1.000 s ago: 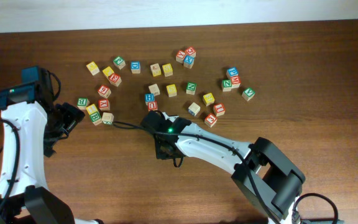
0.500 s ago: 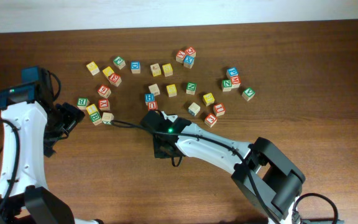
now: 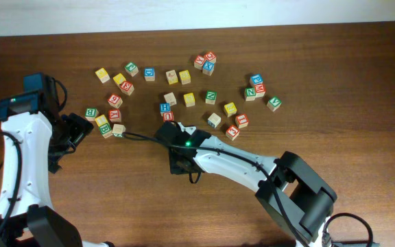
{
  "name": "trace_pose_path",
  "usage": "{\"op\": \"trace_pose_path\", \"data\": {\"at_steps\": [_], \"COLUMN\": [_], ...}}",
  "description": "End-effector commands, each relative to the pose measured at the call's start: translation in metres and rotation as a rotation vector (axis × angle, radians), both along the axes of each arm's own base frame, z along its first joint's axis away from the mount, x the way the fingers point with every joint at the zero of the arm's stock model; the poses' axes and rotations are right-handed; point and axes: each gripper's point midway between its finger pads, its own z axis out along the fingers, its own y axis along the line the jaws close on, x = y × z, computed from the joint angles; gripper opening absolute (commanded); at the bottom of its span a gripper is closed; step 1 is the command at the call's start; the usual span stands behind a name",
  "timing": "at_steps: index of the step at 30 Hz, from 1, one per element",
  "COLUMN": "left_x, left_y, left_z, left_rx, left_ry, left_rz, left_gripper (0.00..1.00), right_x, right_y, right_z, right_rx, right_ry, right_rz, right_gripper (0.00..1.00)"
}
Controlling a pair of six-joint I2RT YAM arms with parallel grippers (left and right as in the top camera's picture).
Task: Spell out RSS
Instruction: 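Lower the R block onto the table and open the right gripper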
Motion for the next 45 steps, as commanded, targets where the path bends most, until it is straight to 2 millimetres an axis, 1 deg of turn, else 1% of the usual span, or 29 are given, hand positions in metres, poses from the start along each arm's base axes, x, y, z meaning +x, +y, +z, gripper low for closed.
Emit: {"op": "trace_pose_path", "data": {"at_steps": [1,5,10,13,14,18,21,25,26,27,28,29,30,33,37,40,42,44,45], "left_x": [-0.001,-0.001,-0.001,-0.001,-0.001,-0.001,-0.001,-0.001,-0.001,-0.001,-0.001,-0.001,-0.001,-0.001,-0.001,-0.001,-0.001,-0.001,-0.001], "left_y": [0.001,0.001,0.001,0.001,0.001,0.001,0.001,0.001,0.001,0.001,0.001,0.001,0.001,0.001,0.001,0.001,0.001,0.001,0.001], "left_z": [-0.003,-0.003,-0.003,-0.003,-0.003,-0.003,-0.003,-0.003,-0.003,-0.003,-0.003,-0.003,-0.003,-0.003,-0.003,-0.003,-0.003,-0.003,-0.003], "left_rx": [0.002,0.002,0.002,0.002,0.002,0.002,0.002,0.002,0.002,0.002,0.002,0.002,0.002,0.002,0.002,0.002,0.002,0.002,0.002], "left_ry": [0.011,0.011,0.011,0.011,0.011,0.011,0.011,0.011,0.011,0.011,0.011,0.011,0.011,0.012,0.011,0.011,0.011,0.011,0.011], "left_rz": [-0.005,-0.005,-0.005,-0.005,-0.005,-0.005,-0.005,-0.005,-0.005,-0.005,-0.005,-0.005,-0.005,-0.005,-0.005,-0.005,-0.005,-0.005,-0.005], "left_gripper": [0.99,0.99,0.99,0.99,0.99,0.99,0.99,0.99,0.99,0.99,0.99,0.99,0.99,0.99,0.99,0.99,0.99,0.99,0.99], "right_x": [0.002,0.002,0.004,0.004,0.004,0.004,0.004,0.004,0.004,0.005,0.006,0.008,0.009,0.019,0.036,0.051,0.061,0.074,0.082], "right_y": [-0.005,-0.005,-0.008,-0.007,-0.007,-0.007,-0.007,-0.007,-0.006,-0.006,-0.005,-0.004,-0.005,-0.008,-0.011,-0.008,-0.005,-0.001,0.001], "right_z": [-0.006,-0.006,-0.006,-0.006,-0.006,-0.006,-0.006,-0.006,-0.006,-0.005,-0.004,-0.001,0.001,0.014,0.039,0.071,0.099,0.124,0.142], "right_rx": [-0.019,-0.015,-0.015,-0.016,-0.018,-0.019,-0.019,-0.024,-0.023,-0.022,-0.020,-0.019,-0.023,-0.029,-0.029,-0.025,-0.019,0.001,0.015], "right_ry": [0.003,0.003,0.008,0.003,0.001,0.001,0.000,-0.004,-0.004,-0.006,-0.010,-0.013,-0.013,-0.012,-0.024,-0.059,-0.095,-0.144,-0.181], "right_rz": [-0.036,-0.050,-0.074,-0.049,-0.039,-0.020,-0.016,0.013,0.013,0.016,0.025,0.033,0.032,0.030,0.060,0.148,0.205,0.234,0.245], "right_gripper": [0.30,0.26,0.25,0.28,0.30,0.35,0.36,0.43,0.52,0.65,0.82,0.95,0.96,0.97,0.97,0.96,0.97,1.00,0.98]}}
